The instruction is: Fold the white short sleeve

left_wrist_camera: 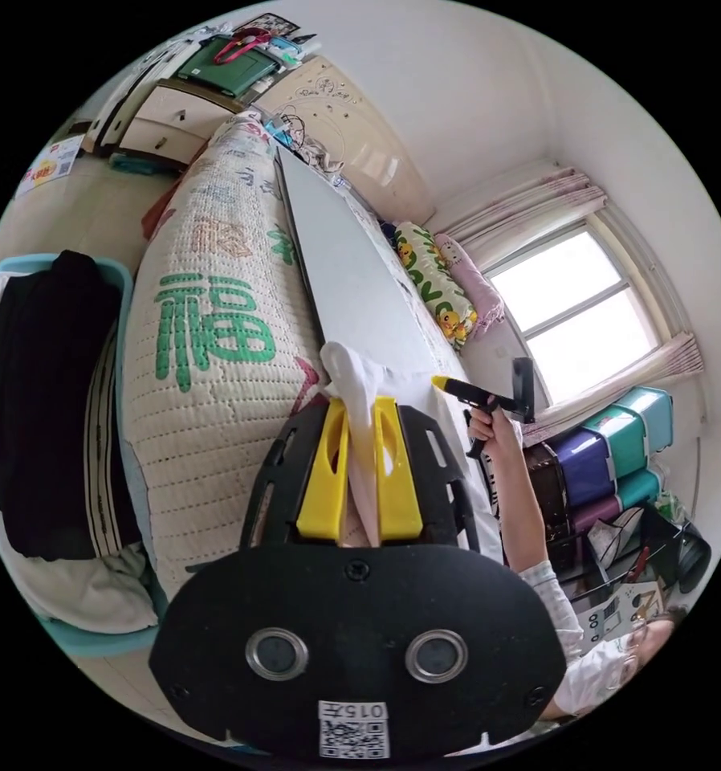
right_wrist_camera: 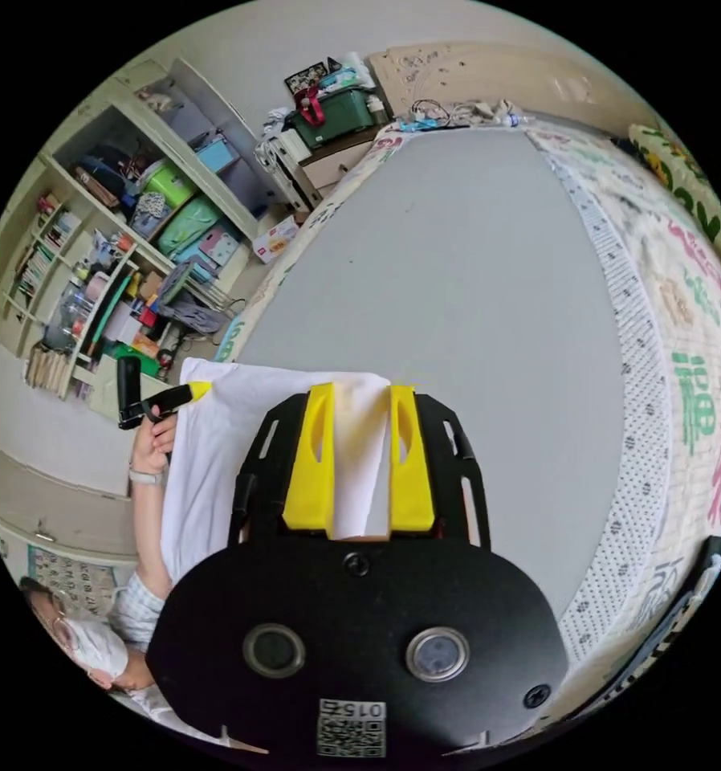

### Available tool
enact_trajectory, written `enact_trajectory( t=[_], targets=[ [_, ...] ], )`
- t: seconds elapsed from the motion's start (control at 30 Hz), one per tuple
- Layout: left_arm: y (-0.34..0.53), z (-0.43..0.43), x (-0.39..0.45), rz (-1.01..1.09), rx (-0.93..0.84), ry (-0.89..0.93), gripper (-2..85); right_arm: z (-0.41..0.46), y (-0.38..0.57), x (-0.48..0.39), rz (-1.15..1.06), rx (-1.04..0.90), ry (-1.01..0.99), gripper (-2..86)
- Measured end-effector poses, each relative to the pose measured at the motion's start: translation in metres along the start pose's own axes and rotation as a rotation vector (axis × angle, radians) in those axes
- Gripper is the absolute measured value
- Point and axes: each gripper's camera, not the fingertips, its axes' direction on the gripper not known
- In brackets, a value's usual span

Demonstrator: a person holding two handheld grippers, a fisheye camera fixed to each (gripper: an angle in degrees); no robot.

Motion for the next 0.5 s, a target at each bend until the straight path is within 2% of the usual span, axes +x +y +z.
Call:
enact_trajectory(
  t=[0.1,0.2,0.33,0.5],
  targets=[
    [-0.025,-0.041,0.014,0.034,0.024,0.005,4.8,-0.019,0.028,0.003,0.006,0.039,-0.038,5.9],
    [-0.050,-0.095,0.048,0.106,0.070,0.058,4.4,-0.069,0.082,-0.012,-0.073,0.198,-0.109,2.0],
    [-0.067,-0.200,0.153,0.308,0.196,0.088,3.8,-0.175,0.198,-0.058,-0.246,0.398,-0.134,0.7],
    [-0.033,-0.311,0.313,0.571,0.344,0.163,3.3,-0.307,0.384,-0.115,-0.445,0.603,-0.114,0.1]
  ],
)
